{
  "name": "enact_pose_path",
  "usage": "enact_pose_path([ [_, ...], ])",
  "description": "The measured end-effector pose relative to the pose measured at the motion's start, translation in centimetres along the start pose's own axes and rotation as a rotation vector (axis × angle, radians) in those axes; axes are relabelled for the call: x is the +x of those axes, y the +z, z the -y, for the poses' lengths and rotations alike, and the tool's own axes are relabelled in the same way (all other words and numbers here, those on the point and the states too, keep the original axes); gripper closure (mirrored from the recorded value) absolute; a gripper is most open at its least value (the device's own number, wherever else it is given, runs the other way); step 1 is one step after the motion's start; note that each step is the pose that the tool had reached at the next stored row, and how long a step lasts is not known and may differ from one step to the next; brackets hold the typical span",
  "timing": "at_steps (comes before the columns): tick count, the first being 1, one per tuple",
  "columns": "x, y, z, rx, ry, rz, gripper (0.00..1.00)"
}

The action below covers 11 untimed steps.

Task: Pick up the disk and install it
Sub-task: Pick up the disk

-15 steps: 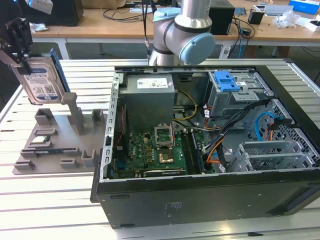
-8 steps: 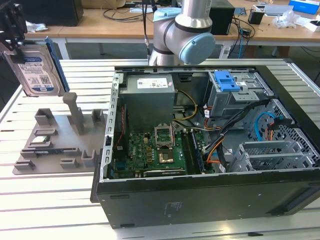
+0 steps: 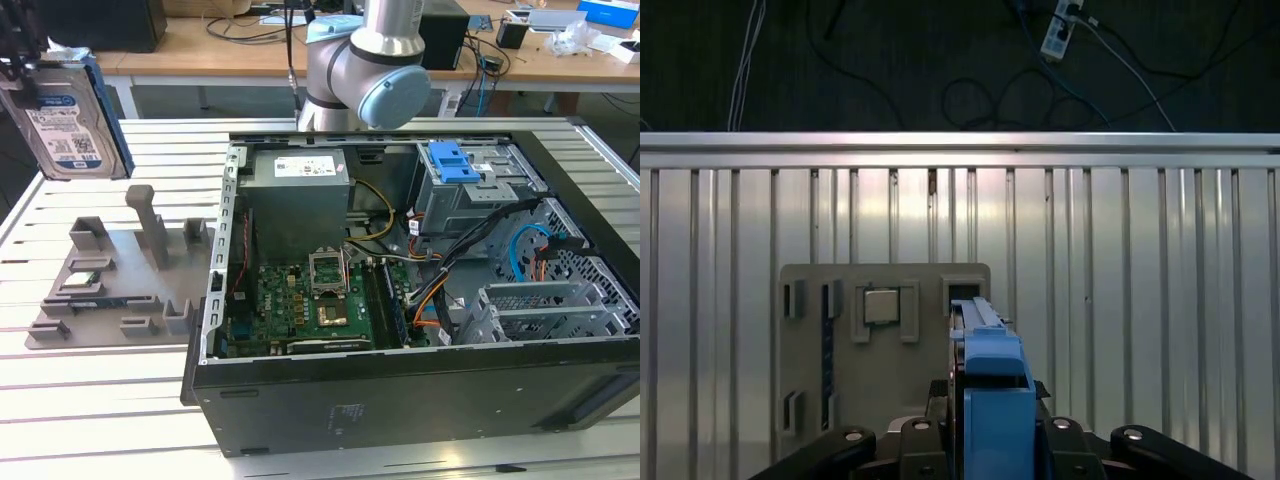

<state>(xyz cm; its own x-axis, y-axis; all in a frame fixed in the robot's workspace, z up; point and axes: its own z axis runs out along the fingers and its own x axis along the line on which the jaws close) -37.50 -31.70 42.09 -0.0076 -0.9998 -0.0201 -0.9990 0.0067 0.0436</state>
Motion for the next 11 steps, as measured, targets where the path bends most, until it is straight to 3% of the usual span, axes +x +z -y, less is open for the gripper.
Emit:
enact_pose_path([
  [1,-0.01,-0.23,-0.01,0.0,0.0,0.0,0.63],
  [4,-0.07,-2.26,-0.1,0.0001,0.0,0.0001,0.63],
  [6,-0.14,-3.9,-0.17,0.0001,0.0,0.0,0.63],
  [8,-0.2,-6.1,-0.27,0.0002,0.0,0.0001,0.63],
  [11,-0.25,-7.77,-0.34,0.0,0.0,0.0,0.63],
])
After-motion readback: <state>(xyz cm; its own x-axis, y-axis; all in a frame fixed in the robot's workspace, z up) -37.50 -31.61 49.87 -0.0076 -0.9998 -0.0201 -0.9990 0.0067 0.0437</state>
